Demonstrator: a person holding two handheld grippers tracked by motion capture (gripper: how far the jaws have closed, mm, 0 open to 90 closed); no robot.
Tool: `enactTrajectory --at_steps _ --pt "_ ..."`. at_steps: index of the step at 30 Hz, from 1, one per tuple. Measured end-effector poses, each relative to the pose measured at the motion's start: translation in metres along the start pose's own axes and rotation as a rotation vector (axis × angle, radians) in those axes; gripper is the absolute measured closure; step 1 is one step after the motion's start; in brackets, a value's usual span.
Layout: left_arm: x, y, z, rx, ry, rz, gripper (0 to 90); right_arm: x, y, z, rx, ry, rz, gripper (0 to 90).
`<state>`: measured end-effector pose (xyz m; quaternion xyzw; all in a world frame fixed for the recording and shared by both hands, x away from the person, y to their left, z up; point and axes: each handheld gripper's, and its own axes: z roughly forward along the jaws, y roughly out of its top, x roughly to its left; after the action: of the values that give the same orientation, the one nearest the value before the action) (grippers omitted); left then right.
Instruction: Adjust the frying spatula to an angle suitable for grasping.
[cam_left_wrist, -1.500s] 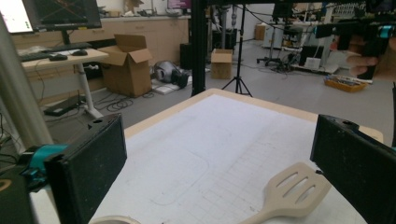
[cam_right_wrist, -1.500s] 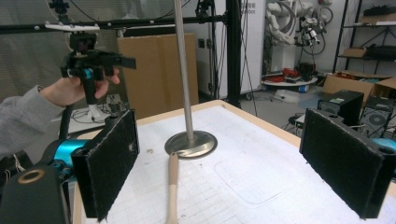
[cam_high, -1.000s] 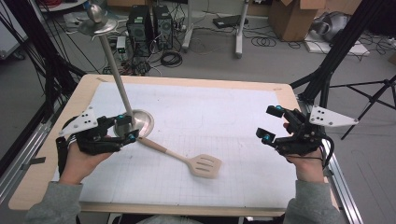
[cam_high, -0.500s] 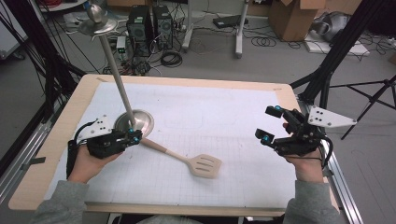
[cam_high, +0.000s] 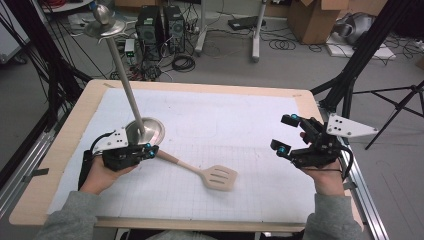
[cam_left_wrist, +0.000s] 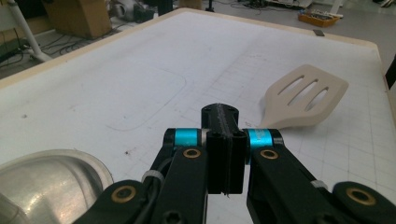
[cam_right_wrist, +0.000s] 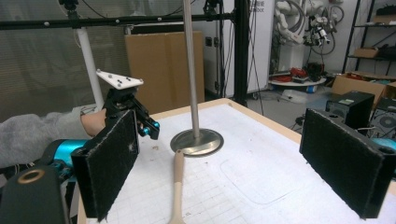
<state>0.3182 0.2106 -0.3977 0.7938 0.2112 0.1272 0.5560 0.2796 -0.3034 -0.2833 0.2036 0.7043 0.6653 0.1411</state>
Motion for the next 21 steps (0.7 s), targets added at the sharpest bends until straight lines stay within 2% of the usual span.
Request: enactTrajectory --at_steps 6,8,15,19,21 --pt "0.003 -0.006 0.010 0.038 -0.004 -0.041 89.6 0.000 -0.001 0.001 0.004 0.003 0.003 10.9" --pt "0.005 -0.013 0.015 0.060 -0.009 -0.058 89.6 0.000 -0.001 0.000 0.000 0.014 0.000 10.8" --pt "0.006 -0.018 0.023 0.102 -0.005 -0.062 89.6 0.000 -0.001 0.000 -0.004 0.011 -0.006 10.8" --pt "0.007 -0.021 0.029 0.153 0.001 -0.058 89.6 0.000 -0.001 0.000 -0.001 0.011 -0.001 10.7" --pt "0.007 -0.021 0.030 0.156 0.003 -0.063 89.7 0.000 -0.001 0.000 -0.003 0.009 -0.003 10.7"
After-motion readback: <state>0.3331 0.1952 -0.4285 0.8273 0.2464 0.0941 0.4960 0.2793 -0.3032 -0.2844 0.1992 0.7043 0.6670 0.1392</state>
